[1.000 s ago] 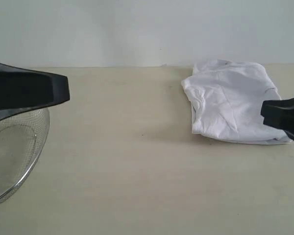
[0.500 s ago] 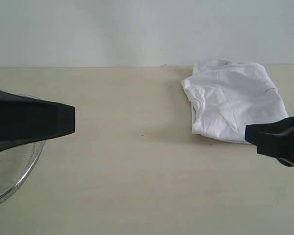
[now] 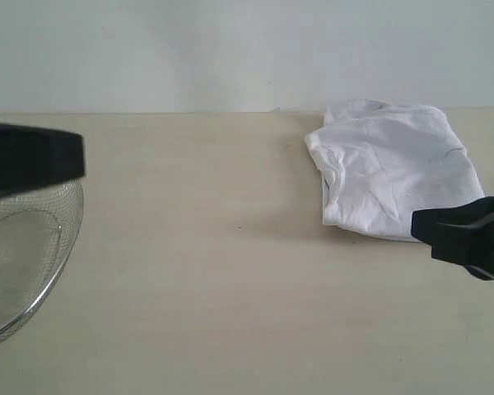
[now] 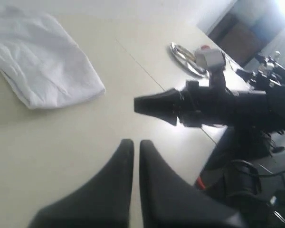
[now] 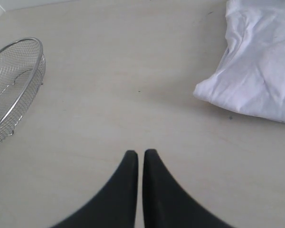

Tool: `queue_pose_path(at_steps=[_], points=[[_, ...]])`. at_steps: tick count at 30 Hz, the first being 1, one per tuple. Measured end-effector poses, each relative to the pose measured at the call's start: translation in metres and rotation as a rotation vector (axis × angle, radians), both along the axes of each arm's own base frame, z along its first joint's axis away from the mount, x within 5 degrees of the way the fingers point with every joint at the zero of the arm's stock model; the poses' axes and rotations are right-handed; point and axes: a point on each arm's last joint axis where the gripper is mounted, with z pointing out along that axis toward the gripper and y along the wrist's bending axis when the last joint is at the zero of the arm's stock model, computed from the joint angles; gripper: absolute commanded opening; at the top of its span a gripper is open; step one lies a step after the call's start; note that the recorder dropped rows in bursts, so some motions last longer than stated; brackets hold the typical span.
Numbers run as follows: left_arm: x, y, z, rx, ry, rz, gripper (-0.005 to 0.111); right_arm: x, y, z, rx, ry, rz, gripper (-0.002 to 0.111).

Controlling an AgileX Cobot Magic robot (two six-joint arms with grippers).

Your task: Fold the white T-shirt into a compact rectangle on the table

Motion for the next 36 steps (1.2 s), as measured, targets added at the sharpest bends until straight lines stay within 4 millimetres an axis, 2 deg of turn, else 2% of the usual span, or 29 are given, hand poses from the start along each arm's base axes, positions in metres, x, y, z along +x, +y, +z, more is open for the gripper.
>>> queue_pose_path(at_steps=[4,7,12,14,18,24,28,36], points=[[-0.007,0.027,0.015,-0.005,-0.171,0.175,0.005,0.000,0.000,0.000,0.000,0.000,0.001,0.000],[-0.022,0.044,0.025,0.025,-0.331,0.280,0.005,0.000,0.000,0.000,0.000,0.000,0.001,0.000],[-0.045,0.065,0.028,0.069,-0.550,0.465,0.005,0.000,0.000,0.000,0.000,0.000,0.001,0.000],[-0.047,0.072,0.023,0.059,-0.592,0.552,0.005,0.000,0.000,0.000,0.000,0.000,0.001,0.000],[-0.048,0.086,0.000,0.074,-0.665,0.713,0.005,0.000,0.000,0.000,0.000,0.000,0.001,0.000],[-0.046,0.097,-0.044,0.136,-0.679,0.825,0.005,0.000,0.000,0.000,0.000,0.000,0.001,0.000],[-0.046,0.101,-0.067,0.181,-0.691,0.870,0.005,0.000,0.000,0.000,0.000,0.000,0.001,0.000],[-0.053,0.109,-0.086,0.201,-0.748,0.956,0.005,0.000,0.000,0.000,0.000,0.000,0.001,0.000]])
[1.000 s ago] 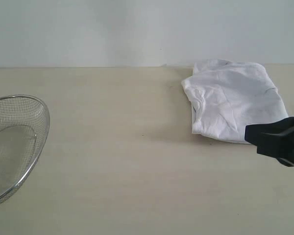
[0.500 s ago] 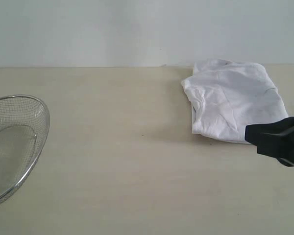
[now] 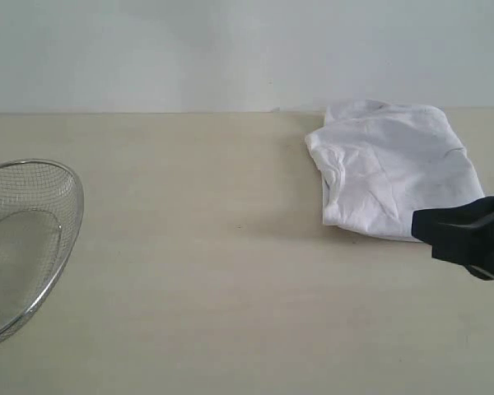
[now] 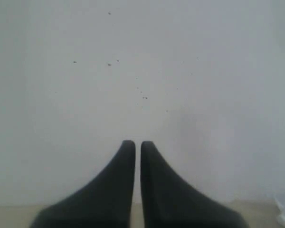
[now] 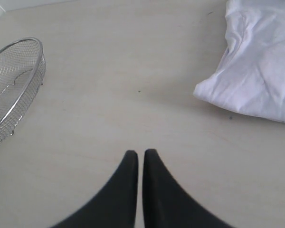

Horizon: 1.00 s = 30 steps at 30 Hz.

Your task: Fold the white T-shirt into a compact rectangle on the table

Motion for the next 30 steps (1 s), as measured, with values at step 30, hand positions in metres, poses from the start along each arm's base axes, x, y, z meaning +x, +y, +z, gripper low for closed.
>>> queue_pose_path(at_steps=[30], points=[[0.005,-0.012,-0.070,0.023,0.487,-0.099,0.005,-0.001,0.000,0.000,0.001,-0.001,0.003,0.000]])
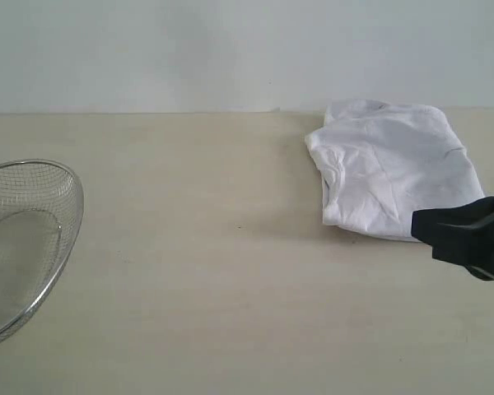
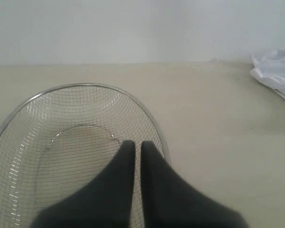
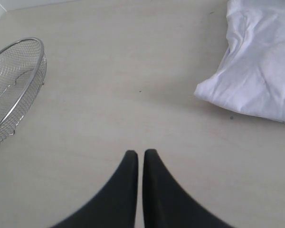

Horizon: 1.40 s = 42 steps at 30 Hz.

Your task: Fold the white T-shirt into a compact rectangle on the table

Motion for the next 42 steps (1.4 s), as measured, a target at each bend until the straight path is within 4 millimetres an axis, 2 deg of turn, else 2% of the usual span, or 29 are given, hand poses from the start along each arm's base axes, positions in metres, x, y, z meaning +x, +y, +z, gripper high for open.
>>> queue_pose_path(at_steps=[17,23,26,29,33,37,42], points=[[0.000,0.000,0.000,0.007,0.004,0.000,0.005,-0.006,0.000,0.007,-0.026,-0.070,0.016,0.000],[0.000,0.000,0.000,0.007,0.004,0.000,0.005,-0.021,-0.018,0.025,-0.014,-0.197,-0.085,0.000],[0.000,0.000,0.000,0.005,0.004,0.000,0.005,-0.033,-0.026,0.028,-0.015,-0.270,-0.150,0.000],[0.000,0.000,0.000,0.005,0.004,0.000,0.005,-0.049,-0.032,0.018,-0.024,-0.340,-0.208,0.000],[0.000,0.000,0.000,0.005,0.004,0.000,0.005,-0.068,-0.039,-0.010,-0.030,-0.412,-0.273,0.000],[0.000,0.000,0.000,0.005,0.004,0.000,0.005,-0.081,-0.044,-0.030,-0.029,-0.482,-0.327,0.000],[0.000,0.000,0.000,0.005,0.004,0.000,0.005,-0.087,-0.047,-0.039,-0.022,-0.536,-0.353,0.000]])
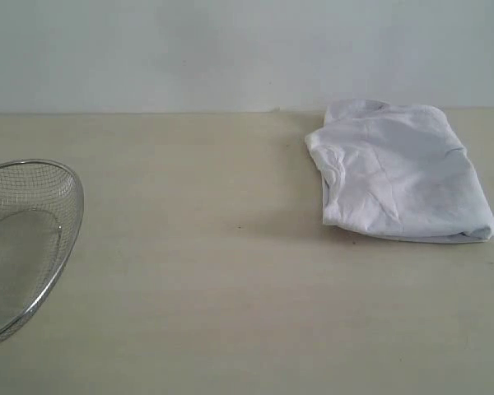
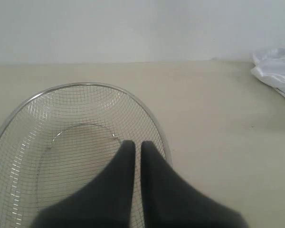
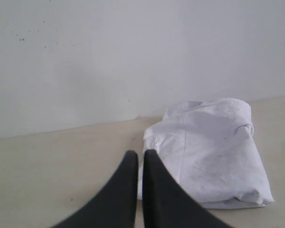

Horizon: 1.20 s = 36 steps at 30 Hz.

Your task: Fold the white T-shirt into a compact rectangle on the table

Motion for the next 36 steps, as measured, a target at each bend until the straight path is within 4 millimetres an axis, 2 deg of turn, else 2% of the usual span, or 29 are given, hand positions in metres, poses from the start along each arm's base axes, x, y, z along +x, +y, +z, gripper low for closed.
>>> queue_pose_path(at_steps=[7,14,21,36], points=[[0.000,0.000,0.000,0.000,0.000,0.000,0.005,-0.001,-0.001,-0.002,-0.012,-0.009,-0.011,0.000],[0.000,0.000,0.000,0.000,0.000,0.000,0.005,-0.003,0.004,-0.014,-0.218,0.095,0.055,0.000],[0.000,0.000,0.000,0.000,0.000,0.000,0.005,-0.006,-0.005,-0.029,-0.175,0.247,-0.028,0.000],[0.000,0.000,0.000,0.000,0.000,0.000,0.005,-0.007,-0.008,-0.030,-0.134,0.270,-0.068,0.000]])
